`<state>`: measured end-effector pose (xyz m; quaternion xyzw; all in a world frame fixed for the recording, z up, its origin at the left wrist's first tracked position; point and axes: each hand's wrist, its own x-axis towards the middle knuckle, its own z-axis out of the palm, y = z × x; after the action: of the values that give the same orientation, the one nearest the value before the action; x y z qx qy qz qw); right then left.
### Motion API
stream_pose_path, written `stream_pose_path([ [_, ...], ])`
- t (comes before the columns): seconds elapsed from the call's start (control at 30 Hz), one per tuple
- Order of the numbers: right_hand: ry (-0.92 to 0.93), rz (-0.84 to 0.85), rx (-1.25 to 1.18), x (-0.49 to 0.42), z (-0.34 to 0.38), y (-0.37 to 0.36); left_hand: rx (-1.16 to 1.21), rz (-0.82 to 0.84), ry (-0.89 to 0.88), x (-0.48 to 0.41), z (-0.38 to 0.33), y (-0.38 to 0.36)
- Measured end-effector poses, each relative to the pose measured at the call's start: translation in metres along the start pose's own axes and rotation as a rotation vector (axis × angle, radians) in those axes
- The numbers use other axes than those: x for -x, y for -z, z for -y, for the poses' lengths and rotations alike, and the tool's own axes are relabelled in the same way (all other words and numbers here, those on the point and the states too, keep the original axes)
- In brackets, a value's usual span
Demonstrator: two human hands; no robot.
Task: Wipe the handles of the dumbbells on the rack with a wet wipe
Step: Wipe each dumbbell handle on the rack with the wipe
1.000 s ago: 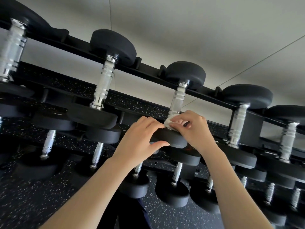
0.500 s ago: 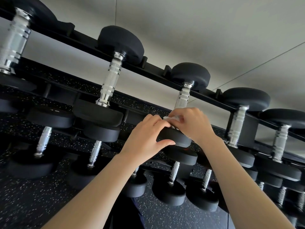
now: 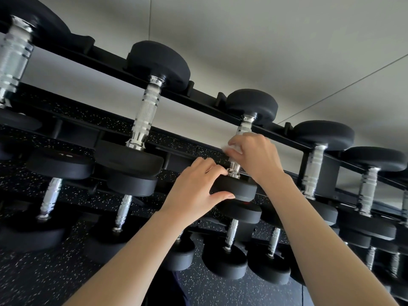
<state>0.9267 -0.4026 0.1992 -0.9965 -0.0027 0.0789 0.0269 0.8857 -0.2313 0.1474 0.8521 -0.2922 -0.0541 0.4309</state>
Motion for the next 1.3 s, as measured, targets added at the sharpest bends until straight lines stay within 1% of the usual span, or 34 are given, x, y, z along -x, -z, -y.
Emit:
stream_pose_path([
  [0.2, -0.082, -0.161, -0.003, -0.025, -0.005, 0.002, 0.004, 0.0, 0.01, 0.001, 0.0, 0.0],
  [0.4, -0.109, -0.476, -0.021, -0.025, -0.005, -0.01, -0.006, -0.011, 0.007, 0.001, -0.001, -0.001],
  [0.47, -0.12, -0.525, -0.059, -0.021, -0.005, -0.014, -0.002, -0.013, 0.008, 0.001, -0.001, -0.001],
  [0.63, -0.214, -0.516, -0.352, -0.013, -0.009, -0.015, -0.004, -0.008, -0.004, 0.001, -0.001, 0.0],
  [0.8, -0.278, -0.369, -0.475, 0.004, -0.01, -0.011, -0.03, 0.011, 0.0, -0.001, -0.005, 0.003],
  [0.9, -0.322, -0.289, -0.552, 0.022, -0.01, -0.008, -0.067, 0.055, -0.014, -0.003, -0.006, 0.006],
  [1.0, -0.353, -0.356, -0.62, 0.045, -0.016, -0.002, -0.11, 0.1, -0.028, -0.005, -0.01, 0.007],
  [1.07, -0.416, -0.408, -0.662, 0.061, -0.025, 0.003, -0.175, 0.104, -0.064, -0.008, -0.017, 0.006],
  [1.2, -0.532, -0.525, -0.711, 0.097, -0.059, 0.013, -0.272, 0.071, -0.167, -0.019, -0.049, -0.013],
  [1.3, -0.601, -0.609, -0.735, 0.122, -0.093, 0.022, -0.278, 0.106, -0.218, -0.03, -0.081, -0.04],
])
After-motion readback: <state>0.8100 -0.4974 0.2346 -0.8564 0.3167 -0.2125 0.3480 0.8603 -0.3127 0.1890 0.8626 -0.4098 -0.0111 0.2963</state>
